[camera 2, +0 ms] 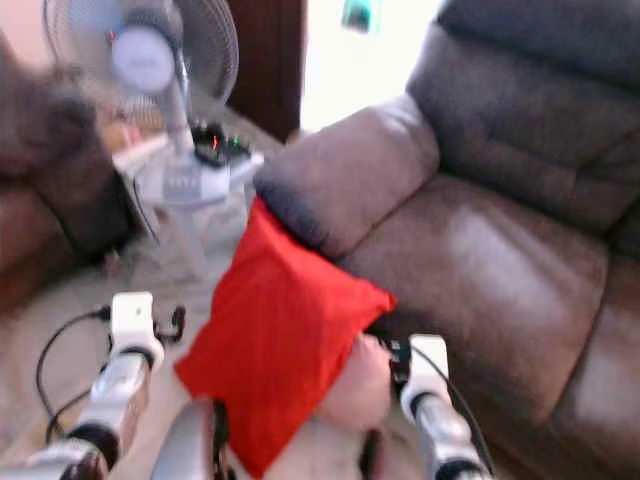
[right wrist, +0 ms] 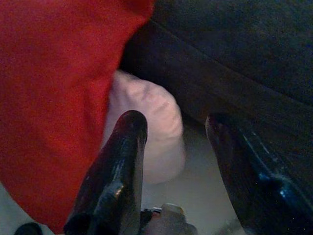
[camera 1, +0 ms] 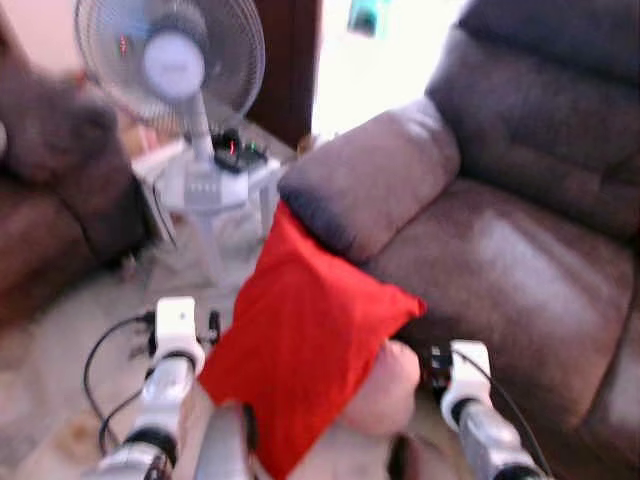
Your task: Move the pillow to the sofa from floor
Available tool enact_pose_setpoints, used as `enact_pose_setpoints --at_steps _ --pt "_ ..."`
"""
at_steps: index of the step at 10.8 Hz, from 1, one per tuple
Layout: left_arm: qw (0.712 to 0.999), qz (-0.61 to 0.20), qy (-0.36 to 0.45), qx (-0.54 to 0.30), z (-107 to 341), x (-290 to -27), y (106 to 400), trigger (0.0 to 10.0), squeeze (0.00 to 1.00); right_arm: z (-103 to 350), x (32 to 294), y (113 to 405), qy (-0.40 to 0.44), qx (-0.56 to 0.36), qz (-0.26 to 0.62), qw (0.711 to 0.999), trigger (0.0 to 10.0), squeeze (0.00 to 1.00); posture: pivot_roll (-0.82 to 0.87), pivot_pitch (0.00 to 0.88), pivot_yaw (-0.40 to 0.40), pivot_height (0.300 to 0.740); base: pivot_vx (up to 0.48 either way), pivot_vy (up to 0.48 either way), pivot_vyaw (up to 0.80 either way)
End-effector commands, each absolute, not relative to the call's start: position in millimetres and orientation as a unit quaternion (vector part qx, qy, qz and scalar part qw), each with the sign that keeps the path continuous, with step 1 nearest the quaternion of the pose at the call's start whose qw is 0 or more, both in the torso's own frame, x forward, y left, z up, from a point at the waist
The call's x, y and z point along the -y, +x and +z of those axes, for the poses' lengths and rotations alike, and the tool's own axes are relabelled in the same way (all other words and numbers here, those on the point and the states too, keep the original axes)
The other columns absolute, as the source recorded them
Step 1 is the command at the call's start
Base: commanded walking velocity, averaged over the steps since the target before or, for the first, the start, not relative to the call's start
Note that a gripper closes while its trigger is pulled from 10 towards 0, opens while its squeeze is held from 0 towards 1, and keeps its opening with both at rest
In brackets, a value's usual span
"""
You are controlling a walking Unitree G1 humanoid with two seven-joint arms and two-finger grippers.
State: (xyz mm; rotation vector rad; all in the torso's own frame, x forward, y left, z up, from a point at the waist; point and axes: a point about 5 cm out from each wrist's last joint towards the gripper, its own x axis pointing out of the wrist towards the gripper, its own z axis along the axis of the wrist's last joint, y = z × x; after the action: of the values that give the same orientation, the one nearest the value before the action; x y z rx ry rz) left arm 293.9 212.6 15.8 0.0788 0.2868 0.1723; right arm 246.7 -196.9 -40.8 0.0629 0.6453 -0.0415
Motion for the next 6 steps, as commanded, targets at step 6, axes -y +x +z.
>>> enact_pose_setpoints --at_steps 6 --pt "0.988 0.083 0.035 -0.126 23.8 -209.1 301.7 10.0 0.00 -26.8 195.0 263.4 0.042 -0.282 0.008 0.958 10.0 0.00 0.02 0.061 -0.091 0.579 0.000 0.000 0.00"
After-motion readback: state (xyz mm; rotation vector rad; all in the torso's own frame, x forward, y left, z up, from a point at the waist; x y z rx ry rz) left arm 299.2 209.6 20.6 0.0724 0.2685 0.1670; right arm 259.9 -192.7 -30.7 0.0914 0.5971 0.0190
